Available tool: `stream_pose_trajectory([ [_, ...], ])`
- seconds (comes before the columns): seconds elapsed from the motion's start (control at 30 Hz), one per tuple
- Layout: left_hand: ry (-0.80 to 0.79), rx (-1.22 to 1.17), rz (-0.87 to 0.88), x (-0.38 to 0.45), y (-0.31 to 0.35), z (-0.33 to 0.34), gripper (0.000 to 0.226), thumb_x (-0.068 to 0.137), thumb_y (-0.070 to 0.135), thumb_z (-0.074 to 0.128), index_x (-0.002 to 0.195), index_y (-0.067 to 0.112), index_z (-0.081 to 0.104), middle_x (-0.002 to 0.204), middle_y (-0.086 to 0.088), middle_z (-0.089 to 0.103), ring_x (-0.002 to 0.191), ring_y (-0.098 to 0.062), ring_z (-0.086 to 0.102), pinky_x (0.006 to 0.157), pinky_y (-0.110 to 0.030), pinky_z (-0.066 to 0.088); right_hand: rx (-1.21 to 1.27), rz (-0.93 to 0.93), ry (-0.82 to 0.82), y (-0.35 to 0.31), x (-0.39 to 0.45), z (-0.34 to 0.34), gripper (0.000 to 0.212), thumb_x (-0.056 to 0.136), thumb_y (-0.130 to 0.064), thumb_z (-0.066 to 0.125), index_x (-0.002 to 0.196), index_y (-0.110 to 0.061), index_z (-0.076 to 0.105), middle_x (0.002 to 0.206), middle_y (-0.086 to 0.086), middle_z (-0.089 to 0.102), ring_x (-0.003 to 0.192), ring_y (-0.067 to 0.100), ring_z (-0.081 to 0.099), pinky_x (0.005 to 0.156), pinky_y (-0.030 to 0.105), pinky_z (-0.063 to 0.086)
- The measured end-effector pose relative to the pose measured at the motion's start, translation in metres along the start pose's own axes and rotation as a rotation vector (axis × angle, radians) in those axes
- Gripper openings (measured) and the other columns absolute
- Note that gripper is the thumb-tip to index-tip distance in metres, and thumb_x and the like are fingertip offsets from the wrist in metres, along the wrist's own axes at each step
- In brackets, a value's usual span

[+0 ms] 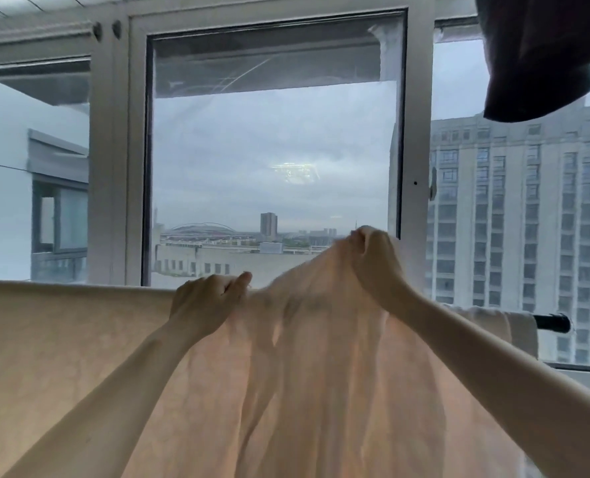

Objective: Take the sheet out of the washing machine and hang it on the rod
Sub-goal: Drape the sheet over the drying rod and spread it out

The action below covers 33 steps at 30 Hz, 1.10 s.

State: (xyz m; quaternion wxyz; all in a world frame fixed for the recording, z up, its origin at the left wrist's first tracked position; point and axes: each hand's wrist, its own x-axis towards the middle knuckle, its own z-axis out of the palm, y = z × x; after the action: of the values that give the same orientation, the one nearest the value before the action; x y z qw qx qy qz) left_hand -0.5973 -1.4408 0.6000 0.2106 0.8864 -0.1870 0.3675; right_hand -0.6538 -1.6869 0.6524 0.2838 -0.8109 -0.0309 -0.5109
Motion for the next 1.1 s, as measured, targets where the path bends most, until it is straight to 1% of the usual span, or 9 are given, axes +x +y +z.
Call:
stream_pose_trajectory([
  [0.07, 0.012, -0.004, -0.014, 0.001, -0.002, -0.001, 0.061, 0.094, 0.06, 0.024, 0.075, 0.015, 0.061, 0.07, 0.002, 0.063, 0.071, -0.018, 0.057, 0.062, -0.03, 0.037, -0.025, -0.001, 0.067, 0.025, 0.009, -0.022, 0.035, 0.097, -0.014, 0.038, 0.063, -0.015, 0.049, 0.061, 0.001, 0.052, 0.057, 0.019, 0.05, 0.054, 0.034, 0.042],
  [0.23, 0.033, 0.044, 0.031, 0.004, 0.0, 0.01, 0.055, 0.097, 0.052, 0.028, 0.071, 0.019, 0.063, 0.069, 0.001, 0.065, 0.065, -0.017, 0.057, 0.059, -0.028, 0.035, -0.322, -0.098, -0.392, 0.08, -0.001, -0.06, 0.039, 0.095, -0.012, 0.049, 0.057, -0.012, 0.052, 0.056, 0.003, 0.054, 0.053, 0.014, 0.05, 0.05, 0.014, 0.036],
  [0.4, 0.068, 0.063, 0.039, 0.009, 0.02, 0.023, 0.05, 0.098, 0.042, 0.03, 0.069, 0.018, 0.062, 0.074, -0.002, 0.063, 0.071, -0.023, 0.056, 0.067, -0.031, 0.038, -0.442, -0.086, -0.541, 0.09, -0.002, -0.083, 0.026, 0.094, -0.012, 0.052, 0.074, -0.001, 0.065, 0.073, 0.008, 0.066, 0.067, 0.02, 0.063, 0.059, 0.019, 0.047],
  [0.53, 0.064, 0.055, 0.073, 0.011, 0.03, 0.03, 0.05, 0.099, 0.042, 0.03, 0.059, 0.021, 0.052, 0.066, -0.001, 0.058, 0.071, -0.025, 0.057, 0.064, -0.032, 0.035, -0.42, -0.36, -0.402, 0.064, -0.017, -0.075, 0.013, 0.094, -0.012, 0.053, 0.095, -0.013, 0.066, 0.09, -0.005, 0.065, 0.077, 0.01, 0.064, 0.071, 0.019, 0.053],
  [0.67, 0.07, 0.054, 0.067, 0.013, 0.027, 0.03, 0.052, 0.099, 0.042, 0.03, 0.055, 0.02, 0.048, 0.063, -0.002, 0.059, 0.068, -0.024, 0.057, 0.063, -0.032, 0.036, -0.223, -0.426, -0.517, 0.039, -0.027, -0.047, 0.019, 0.093, -0.026, 0.058, 0.105, -0.018, 0.07, 0.098, -0.008, 0.069, 0.082, 0.003, 0.063, 0.081, 0.02, 0.052],
  [0.8, 0.108, 0.075, 0.071, 0.011, 0.02, 0.03, 0.051, 0.098, 0.04, 0.031, 0.058, 0.018, 0.053, 0.061, -0.002, 0.058, 0.063, -0.022, 0.054, 0.06, -0.031, 0.032, -0.168, -0.402, -0.355, 0.038, -0.027, -0.03, 0.014, 0.089, -0.015, 0.062, 0.095, -0.014, 0.075, 0.093, -0.002, 0.075, 0.08, 0.01, 0.068, 0.082, 0.029, 0.054],
  [0.93, 0.078, 0.073, 0.066, 0.012, 0.017, 0.028, 0.051, 0.099, 0.041, 0.029, 0.066, 0.016, 0.059, 0.062, -0.003, 0.058, 0.061, -0.02, 0.054, 0.058, -0.031, 0.031, -0.221, -0.301, -0.193, 0.05, -0.015, -0.041, 0.015, 0.091, -0.008, 0.058, 0.092, -0.006, 0.074, 0.087, 0.005, 0.074, 0.064, 0.009, 0.061, 0.074, 0.024, 0.054],
  [1.03, 0.109, 0.084, 0.077, 0.008, 0.025, 0.031, 0.049, 0.099, 0.039, 0.029, 0.063, 0.017, 0.053, 0.059, -0.003, 0.055, 0.061, -0.024, 0.054, 0.062, -0.031, 0.031, -0.327, -0.243, -0.294, 0.069, -0.017, -0.053, 0.017, 0.093, -0.016, 0.056, 0.098, -0.01, 0.071, 0.088, 0.004, 0.073, 0.066, 0.01, 0.063, 0.073, 0.028, 0.057],
  [1.1, 0.131, 0.094, 0.089, 0.005, 0.038, 0.033, 0.049, 0.099, 0.038, 0.027, 0.062, 0.018, 0.051, 0.056, -0.001, 0.051, 0.063, -0.026, 0.056, 0.066, -0.032, 0.031, -0.357, -0.214, -0.363, 0.076, -0.023, -0.058, 0.018, 0.095, -0.02, 0.053, 0.094, -0.013, 0.07, 0.078, -0.003, 0.07, 0.062, 0.005, 0.061, 0.065, 0.021, 0.053],
])
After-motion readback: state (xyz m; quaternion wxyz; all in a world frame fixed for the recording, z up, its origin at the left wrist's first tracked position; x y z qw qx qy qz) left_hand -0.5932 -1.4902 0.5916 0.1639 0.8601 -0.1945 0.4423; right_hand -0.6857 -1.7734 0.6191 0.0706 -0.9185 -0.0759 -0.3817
